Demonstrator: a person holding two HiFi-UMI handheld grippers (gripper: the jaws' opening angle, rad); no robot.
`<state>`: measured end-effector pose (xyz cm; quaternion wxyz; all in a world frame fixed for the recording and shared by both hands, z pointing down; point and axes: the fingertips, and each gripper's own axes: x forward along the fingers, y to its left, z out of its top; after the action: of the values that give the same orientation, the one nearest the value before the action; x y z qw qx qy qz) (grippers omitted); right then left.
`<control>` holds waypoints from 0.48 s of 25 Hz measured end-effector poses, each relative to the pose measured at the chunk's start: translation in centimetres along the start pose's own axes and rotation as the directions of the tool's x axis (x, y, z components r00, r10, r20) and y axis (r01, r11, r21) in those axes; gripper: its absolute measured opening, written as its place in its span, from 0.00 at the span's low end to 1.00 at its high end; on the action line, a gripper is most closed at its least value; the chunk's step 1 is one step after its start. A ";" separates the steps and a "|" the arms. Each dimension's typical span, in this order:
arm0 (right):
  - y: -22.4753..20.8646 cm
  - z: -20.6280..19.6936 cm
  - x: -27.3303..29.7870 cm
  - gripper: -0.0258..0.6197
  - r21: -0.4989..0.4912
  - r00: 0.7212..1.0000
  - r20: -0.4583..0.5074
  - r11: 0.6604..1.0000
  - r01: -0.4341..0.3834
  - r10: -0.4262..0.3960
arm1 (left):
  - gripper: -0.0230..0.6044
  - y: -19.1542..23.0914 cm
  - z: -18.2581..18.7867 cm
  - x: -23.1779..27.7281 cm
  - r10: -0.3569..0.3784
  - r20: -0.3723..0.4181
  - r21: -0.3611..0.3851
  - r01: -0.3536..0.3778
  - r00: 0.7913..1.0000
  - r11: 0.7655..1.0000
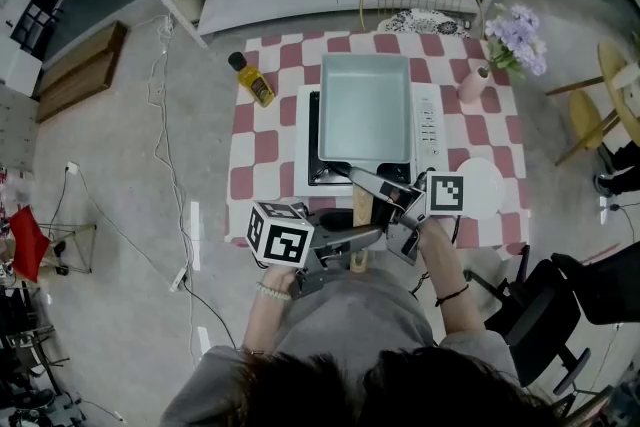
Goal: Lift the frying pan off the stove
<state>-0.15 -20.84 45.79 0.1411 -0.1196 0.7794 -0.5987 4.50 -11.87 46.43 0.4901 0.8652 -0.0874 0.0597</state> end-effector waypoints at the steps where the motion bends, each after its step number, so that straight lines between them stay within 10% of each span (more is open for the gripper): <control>1: 0.1 0.0 0.0 0.32 -0.005 1.000 0.000 1.000 -0.001 0.001 | 0.31 -0.1 0.1 0.0 -0.001 0.002 0.004 0.001 1.000 1.000; 12: 1.8 0.4 0.1 0.32 -0.039 1.000 0.017 0.999 -0.019 0.019 | 0.32 -1.2 0.7 -0.4 -0.003 0.000 0.047 0.003 1.000 0.999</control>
<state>-0.16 -20.81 43.96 0.1512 -0.1200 0.7907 -0.5809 4.37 -11.84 45.00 0.4699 0.8765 -0.0848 0.0610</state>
